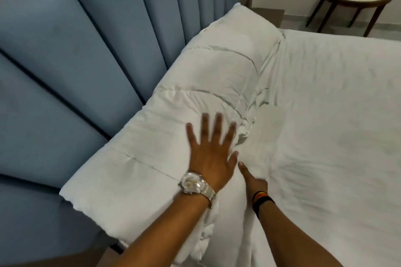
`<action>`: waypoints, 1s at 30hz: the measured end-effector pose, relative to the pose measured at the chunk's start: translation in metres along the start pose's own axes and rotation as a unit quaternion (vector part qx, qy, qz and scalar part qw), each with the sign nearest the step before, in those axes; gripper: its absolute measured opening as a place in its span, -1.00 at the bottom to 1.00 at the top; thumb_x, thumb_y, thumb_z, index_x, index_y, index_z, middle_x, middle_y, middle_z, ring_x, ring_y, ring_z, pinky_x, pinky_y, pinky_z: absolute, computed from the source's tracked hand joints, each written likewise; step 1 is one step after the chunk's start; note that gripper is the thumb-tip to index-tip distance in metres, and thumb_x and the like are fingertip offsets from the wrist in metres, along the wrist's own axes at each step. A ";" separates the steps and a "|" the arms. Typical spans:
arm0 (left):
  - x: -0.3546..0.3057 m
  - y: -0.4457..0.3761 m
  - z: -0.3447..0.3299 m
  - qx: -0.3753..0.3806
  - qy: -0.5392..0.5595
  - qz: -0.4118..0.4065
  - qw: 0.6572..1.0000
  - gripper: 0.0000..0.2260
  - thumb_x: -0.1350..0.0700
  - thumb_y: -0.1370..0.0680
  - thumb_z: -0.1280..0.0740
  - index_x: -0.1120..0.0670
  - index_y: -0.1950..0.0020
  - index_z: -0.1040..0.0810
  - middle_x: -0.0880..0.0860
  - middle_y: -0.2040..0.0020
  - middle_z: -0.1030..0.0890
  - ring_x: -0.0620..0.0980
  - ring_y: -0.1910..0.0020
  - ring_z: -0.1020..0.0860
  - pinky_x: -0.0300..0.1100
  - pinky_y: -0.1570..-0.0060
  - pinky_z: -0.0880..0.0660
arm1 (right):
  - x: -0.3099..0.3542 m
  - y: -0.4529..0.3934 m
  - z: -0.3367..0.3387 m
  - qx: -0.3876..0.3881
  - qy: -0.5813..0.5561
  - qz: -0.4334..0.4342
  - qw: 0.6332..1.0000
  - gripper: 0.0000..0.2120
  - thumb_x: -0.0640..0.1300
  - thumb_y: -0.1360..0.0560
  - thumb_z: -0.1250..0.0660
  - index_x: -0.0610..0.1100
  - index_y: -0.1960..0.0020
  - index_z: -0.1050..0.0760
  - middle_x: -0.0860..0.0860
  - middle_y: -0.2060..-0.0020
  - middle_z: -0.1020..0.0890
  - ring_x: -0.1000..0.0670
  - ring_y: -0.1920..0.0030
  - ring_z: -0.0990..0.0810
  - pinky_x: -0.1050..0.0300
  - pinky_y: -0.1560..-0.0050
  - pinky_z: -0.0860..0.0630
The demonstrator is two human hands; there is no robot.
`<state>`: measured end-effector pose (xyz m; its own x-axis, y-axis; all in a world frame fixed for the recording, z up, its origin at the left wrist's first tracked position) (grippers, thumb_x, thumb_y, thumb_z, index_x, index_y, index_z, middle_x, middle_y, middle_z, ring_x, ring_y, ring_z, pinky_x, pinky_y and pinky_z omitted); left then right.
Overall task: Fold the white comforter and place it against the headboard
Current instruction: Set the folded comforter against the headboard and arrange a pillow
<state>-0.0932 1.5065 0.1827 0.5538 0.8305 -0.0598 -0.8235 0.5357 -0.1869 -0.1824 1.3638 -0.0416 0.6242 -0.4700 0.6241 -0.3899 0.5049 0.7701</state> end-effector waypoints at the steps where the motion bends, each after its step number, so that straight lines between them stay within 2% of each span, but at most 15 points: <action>1: -0.017 0.008 -0.014 0.008 -0.026 -0.044 0.999 -0.37 -0.16 -0.64 -0.15 -0.06 -0.71 -0.15 0.15 -0.73 -0.03 0.26 -0.70 0.12 0.46 -0.53 0.19 | 0.003 -0.002 0.000 0.013 -0.009 0.014 1.000 -0.12 0.35 -0.11 -0.70 -0.13 -0.25 -0.60 -0.09 -0.07 -0.72 -0.07 0.02 -0.68 0.03 -0.13 -0.54; 2: -0.030 0.016 -0.032 0.034 -0.054 -0.083 0.994 -0.40 -0.07 -0.65 -0.17 0.01 -0.70 -0.20 0.17 -0.72 -0.06 0.26 -0.70 0.13 0.44 -0.54 0.26 | 0.005 -0.002 -0.001 0.026 -0.021 0.030 0.999 -0.25 0.29 -0.14 -0.72 -0.08 -0.17 -0.63 -0.06 -0.03 -0.74 -0.01 0.07 -0.68 0.07 -0.07 -0.55; 4: -0.038 0.031 -0.069 0.135 -0.126 -0.141 0.973 -0.43 0.07 -0.68 -0.13 0.10 -0.70 -0.16 0.24 -0.71 -0.03 0.26 -0.69 0.20 0.33 -0.50 0.48 | 0.007 -0.001 -0.002 0.039 -0.048 0.059 0.996 -0.33 0.17 -0.18 -0.74 -0.06 -0.19 -0.65 0.01 0.01 -0.75 0.03 0.06 -0.70 0.16 0.02 -0.60; 6: -0.033 0.041 -0.099 0.205 -0.208 -0.175 0.940 -0.42 0.07 -0.70 -0.07 0.13 -0.71 -0.06 0.25 -0.71 0.02 0.26 -0.69 0.24 0.30 -0.41 0.61 | 0.009 0.003 0.002 0.039 -0.071 0.080 0.993 -0.38 0.09 -0.20 -0.75 -0.03 -0.18 -0.64 0.08 0.06 -0.73 0.09 0.07 -0.70 0.32 0.20 -0.59; 8: -0.028 0.040 -0.115 0.224 -0.239 -0.172 0.929 -0.41 0.06 -0.70 -0.03 0.11 -0.73 0.03 0.22 -0.72 0.04 0.24 -0.69 0.26 0.31 -0.34 0.68 | 0.010 0.005 0.013 0.034 -0.087 0.096 0.991 -0.48 0.03 -0.22 -0.75 0.00 -0.08 -0.63 0.09 0.04 -0.73 0.12 0.07 -0.69 0.35 0.22 -0.57; 10: -0.025 0.036 -0.122 0.200 -0.210 -0.157 0.944 -0.39 0.11 -0.68 -0.02 0.12 -0.73 0.08 0.20 -0.72 0.03 0.19 -0.70 0.23 0.27 -0.34 0.69 | 0.014 0.008 0.025 0.030 -0.090 0.119 0.988 -0.57 -0.05 -0.24 -0.75 0.01 -0.02 -0.64 0.06 0.01 -0.74 0.10 0.05 -0.71 0.28 0.14 -0.59; 13: -0.016 0.029 -0.118 0.135 -0.130 -0.132 0.973 -0.36 0.21 -0.63 -0.08 0.16 -0.72 -0.02 0.18 -0.71 -0.10 0.11 -0.72 0.07 0.17 -0.52 0.55 | 0.025 0.019 0.044 0.026 -0.093 0.148 0.984 -0.63 -0.16 -0.27 -0.73 -0.06 -0.01 -0.67 0.01 0.05 -0.77 -0.01 0.05 -0.75 0.14 -0.03 -0.63; 17: 0.002 0.014 -0.104 0.069 -0.096 -0.100 0.988 -0.44 0.21 -0.58 -0.24 0.19 -0.62 -0.36 0.14 -0.58 -0.44 0.06 -0.65 -0.27 0.19 -0.64 0.23 | 0.049 0.049 0.085 0.015 -0.120 0.172 0.978 -0.72 -0.22 -0.30 -0.70 -0.12 0.05 -0.72 0.03 0.18 -0.79 -0.02 0.15 -0.78 0.15 0.10 -0.69; 21: 0.018 0.027 -0.113 0.072 -0.145 -0.130 0.978 -0.57 0.11 -0.60 -0.35 0.10 -0.49 -0.56 0.04 -0.50 -0.54 0.06 -0.59 -0.37 0.43 -0.56 -0.07 | 0.088 0.083 0.168 -0.030 -0.157 0.226 0.961 -0.70 -0.24 -0.25 -0.71 -0.22 0.06 -0.75 -0.07 0.13 -0.80 -0.07 0.14 -0.79 0.21 0.23 -0.66; 23: 0.000 0.040 -0.118 0.112 -0.169 -0.173 0.964 -0.59 0.04 -0.49 -0.53 0.03 -0.34 -0.69 -0.02 -0.39 -0.64 0.05 -0.46 -0.53 0.49 -0.41 -0.30 | 0.111 0.106 0.205 -0.035 -0.145 0.256 0.955 -0.66 -0.18 -0.20 -0.73 -0.13 0.05 -0.78 -0.06 0.14 -0.80 -0.04 0.17 -0.79 0.19 0.25 -0.66; 24: -0.017 0.044 -0.121 0.129 -0.147 -0.186 0.963 -0.59 0.01 -0.50 -0.53 0.00 -0.35 -0.69 -0.06 -0.38 -0.64 0.04 -0.45 -0.55 0.51 -0.43 -0.26 | 0.120 0.117 0.219 -0.032 -0.139 0.263 0.954 -0.65 -0.16 -0.19 -0.73 -0.09 0.04 -0.78 -0.06 0.13 -0.80 -0.04 0.17 -0.79 0.17 0.25 -0.66; 26: -0.060 0.050 -0.138 0.234 -0.012 -0.129 0.964 -0.59 -0.04 -0.71 -0.25 -0.08 -0.57 -0.46 -0.10 -0.56 -0.45 -0.02 -0.60 -0.35 0.42 -0.57 0.09 | 0.127 0.132 0.235 -0.020 -0.142 0.258 0.955 -0.68 -0.20 -0.21 -0.71 -0.11 0.06 -0.78 -0.10 0.13 -0.80 -0.09 0.17 -0.79 0.12 0.25 -0.67; 28: -0.099 0.054 -0.146 0.299 0.197 0.049 0.933 -0.56 -0.08 -0.77 0.00 -0.09 -0.66 -0.28 0.01 -0.66 -0.30 0.01 -0.66 -0.20 0.21 -0.63 0.16 | 0.131 0.149 0.243 0.005 -0.163 0.244 0.956 -0.77 -0.27 -0.26 -0.67 -0.15 0.10 -0.78 -0.14 0.13 -0.79 -0.12 0.18 -0.78 0.11 0.27 -0.67; 29: -0.116 0.060 -0.147 0.309 0.323 0.153 0.881 -0.54 -0.11 -0.77 0.02 -0.06 -0.67 -0.27 0.07 -0.67 -0.26 0.07 -0.66 -0.20 0.11 -0.65 0.04 | 0.134 0.158 0.247 0.013 -0.173 0.238 0.956 -0.79 -0.29 -0.28 -0.65 -0.17 0.10 -0.77 -0.16 0.13 -0.79 -0.14 0.18 -0.78 0.08 0.26 -0.68; 30: -0.128 0.068 -0.148 0.306 0.447 0.250 0.802 -0.52 -0.16 -0.76 0.01 -0.05 -0.66 -0.28 0.09 -0.67 -0.27 0.10 -0.64 -0.25 0.04 -0.64 -0.10 | 0.139 0.166 0.249 0.020 -0.180 0.234 0.955 -0.79 -0.29 -0.29 -0.64 -0.21 0.08 -0.77 -0.19 0.11 -0.78 -0.17 0.15 -0.78 0.01 0.22 -0.70</action>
<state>-0.2016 1.4142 0.0330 -0.2235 0.6696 -0.7083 -0.7255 0.3710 0.5797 -0.3294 1.2023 0.2058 0.1046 -0.4227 0.9002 -0.5992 0.6956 0.3963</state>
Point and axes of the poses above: each hand's wrist, its own y-axis away from the middle knuckle, its own z-axis out of the back of the hand, x = y × z, the point moved 7 cm from there along -y, towards the middle knuckle
